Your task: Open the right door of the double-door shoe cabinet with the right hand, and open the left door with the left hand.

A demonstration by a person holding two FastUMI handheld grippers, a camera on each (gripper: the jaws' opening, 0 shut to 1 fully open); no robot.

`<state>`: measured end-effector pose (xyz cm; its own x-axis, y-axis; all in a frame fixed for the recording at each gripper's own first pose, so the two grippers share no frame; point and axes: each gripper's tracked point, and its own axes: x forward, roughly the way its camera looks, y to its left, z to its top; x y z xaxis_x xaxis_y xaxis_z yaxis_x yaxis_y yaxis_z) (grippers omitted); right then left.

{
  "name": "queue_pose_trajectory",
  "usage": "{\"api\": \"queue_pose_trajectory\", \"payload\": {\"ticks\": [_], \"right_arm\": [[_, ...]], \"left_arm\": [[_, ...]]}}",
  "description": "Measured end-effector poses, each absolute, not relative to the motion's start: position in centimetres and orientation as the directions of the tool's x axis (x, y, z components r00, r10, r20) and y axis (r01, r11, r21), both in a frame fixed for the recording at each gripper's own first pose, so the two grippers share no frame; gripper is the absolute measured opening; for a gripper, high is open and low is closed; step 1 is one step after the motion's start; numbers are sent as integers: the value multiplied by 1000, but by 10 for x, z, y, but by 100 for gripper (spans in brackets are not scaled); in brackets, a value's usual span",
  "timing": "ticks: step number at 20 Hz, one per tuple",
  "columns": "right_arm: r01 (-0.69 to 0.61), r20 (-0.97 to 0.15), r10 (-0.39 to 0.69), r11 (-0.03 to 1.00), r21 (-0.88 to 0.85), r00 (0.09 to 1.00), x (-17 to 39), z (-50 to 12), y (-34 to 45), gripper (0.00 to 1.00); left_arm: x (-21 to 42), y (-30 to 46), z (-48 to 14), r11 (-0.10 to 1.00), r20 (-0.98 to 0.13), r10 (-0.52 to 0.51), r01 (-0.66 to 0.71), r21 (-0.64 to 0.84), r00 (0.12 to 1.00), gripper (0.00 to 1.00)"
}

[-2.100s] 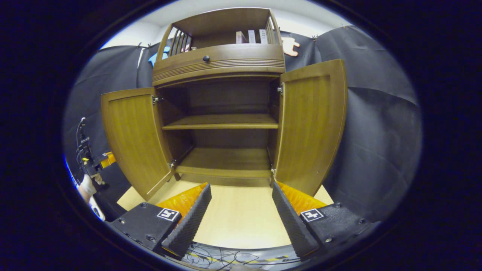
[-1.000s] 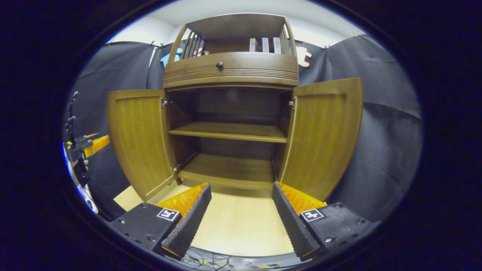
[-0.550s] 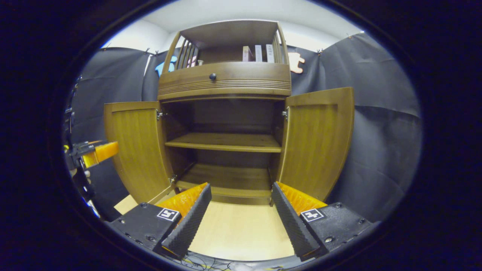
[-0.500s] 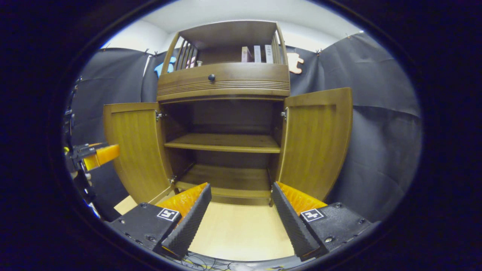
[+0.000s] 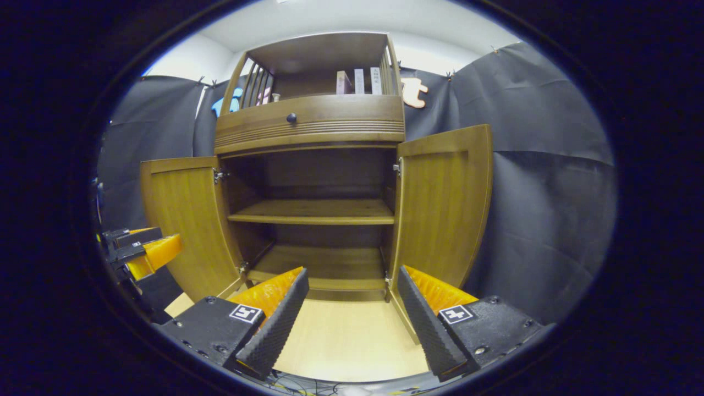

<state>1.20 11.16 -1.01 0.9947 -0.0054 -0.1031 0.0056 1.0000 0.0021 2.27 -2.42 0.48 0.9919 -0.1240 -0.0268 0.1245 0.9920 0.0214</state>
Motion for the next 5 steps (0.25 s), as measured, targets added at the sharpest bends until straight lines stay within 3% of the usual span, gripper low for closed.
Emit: {"api": "queue_pose_trajectory", "payload": {"ticks": [5], "right_arm": [[10,-98,-8,1000,13,995,12,-8,109,100]], "left_arm": [[19,-25,5,992,-21,-119,120,24,993,95]]}}
